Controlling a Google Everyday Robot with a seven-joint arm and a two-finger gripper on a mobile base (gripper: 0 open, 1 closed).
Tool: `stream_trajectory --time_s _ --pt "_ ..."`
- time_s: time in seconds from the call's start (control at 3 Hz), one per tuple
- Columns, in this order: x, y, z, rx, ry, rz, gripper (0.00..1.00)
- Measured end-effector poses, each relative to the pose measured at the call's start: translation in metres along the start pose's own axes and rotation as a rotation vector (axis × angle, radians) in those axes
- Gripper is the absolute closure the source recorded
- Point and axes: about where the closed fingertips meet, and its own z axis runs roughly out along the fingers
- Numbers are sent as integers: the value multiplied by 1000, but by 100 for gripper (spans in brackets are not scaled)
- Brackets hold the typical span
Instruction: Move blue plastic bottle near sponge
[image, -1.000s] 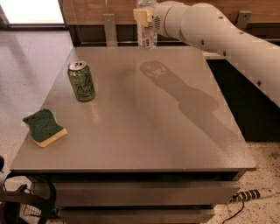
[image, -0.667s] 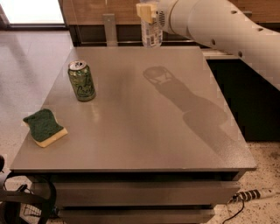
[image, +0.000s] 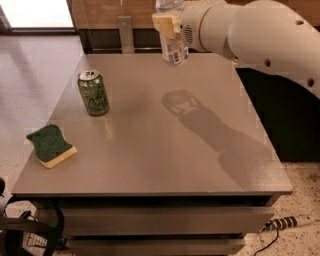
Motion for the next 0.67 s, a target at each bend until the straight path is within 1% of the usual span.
stream_trajectory --time_s 0.33,0.67 --pt "19 12 -19 -66 5 -27 100" --pt "17 22 -33 -86 -18 -92 100"
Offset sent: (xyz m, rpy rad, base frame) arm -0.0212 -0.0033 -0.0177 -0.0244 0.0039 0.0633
